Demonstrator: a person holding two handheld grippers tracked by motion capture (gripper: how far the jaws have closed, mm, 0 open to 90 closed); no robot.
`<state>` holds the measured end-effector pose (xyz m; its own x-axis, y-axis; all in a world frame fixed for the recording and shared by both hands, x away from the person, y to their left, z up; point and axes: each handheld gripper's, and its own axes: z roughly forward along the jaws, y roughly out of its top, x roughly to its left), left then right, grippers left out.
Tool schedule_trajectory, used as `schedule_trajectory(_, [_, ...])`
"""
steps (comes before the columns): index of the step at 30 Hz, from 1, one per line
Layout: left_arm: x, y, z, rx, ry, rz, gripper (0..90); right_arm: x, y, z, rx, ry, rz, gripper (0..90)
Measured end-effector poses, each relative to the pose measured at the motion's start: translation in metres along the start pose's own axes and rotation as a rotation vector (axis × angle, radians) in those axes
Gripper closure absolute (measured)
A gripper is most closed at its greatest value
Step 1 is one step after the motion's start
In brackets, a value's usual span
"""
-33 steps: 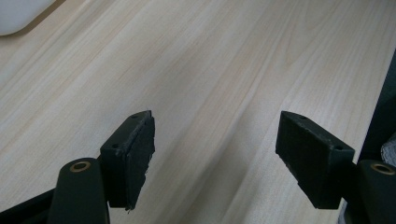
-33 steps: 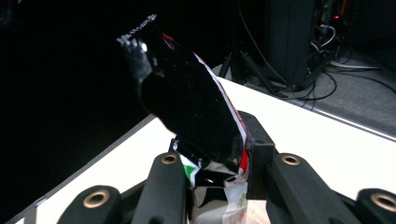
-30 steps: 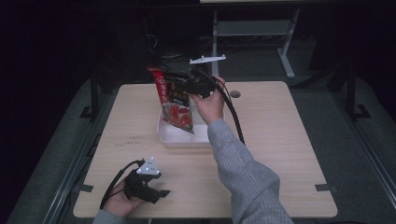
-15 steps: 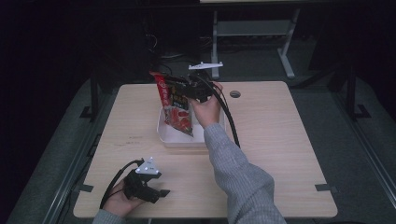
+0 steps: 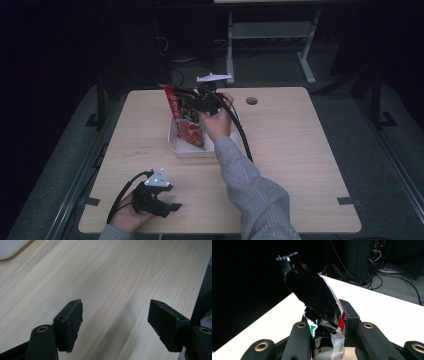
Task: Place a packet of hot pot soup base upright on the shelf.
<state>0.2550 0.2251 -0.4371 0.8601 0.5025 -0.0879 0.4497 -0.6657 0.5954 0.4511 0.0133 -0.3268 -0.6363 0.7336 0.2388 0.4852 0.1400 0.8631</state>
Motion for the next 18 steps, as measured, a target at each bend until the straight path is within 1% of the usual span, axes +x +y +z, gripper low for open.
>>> schedule_trajectory(6, [0.000,0.000,0.000,-0.002,-0.003,-0.002,27.4,-0.001,-0.006,0.000,-0.014,0.019,0.010,69.8])
schedule_trajectory(8, [0.000,0.000,0.001,0.001,-0.003,0.000,27.4,0.000,-0.006,0.000,0.001,0.034,0.002,68.1])
schedule_trajectory(12, [0.000,0.000,0.000,-0.001,-0.002,-0.001,27.4,0.002,-0.009,-0.002,0.023,0.044,-0.019,66.7])
schedule_trajectory(16, [0.000,0.000,0.000,0.003,-0.003,0.001,27.4,0.005,-0.011,-0.005,0.037,0.045,-0.036,65.3])
schedule_trajectory(18, [0.000,0.000,0.001,0.007,-0.004,0.004,27.4,0.006,-0.013,-0.006,0.053,0.040,-0.045,65.0])
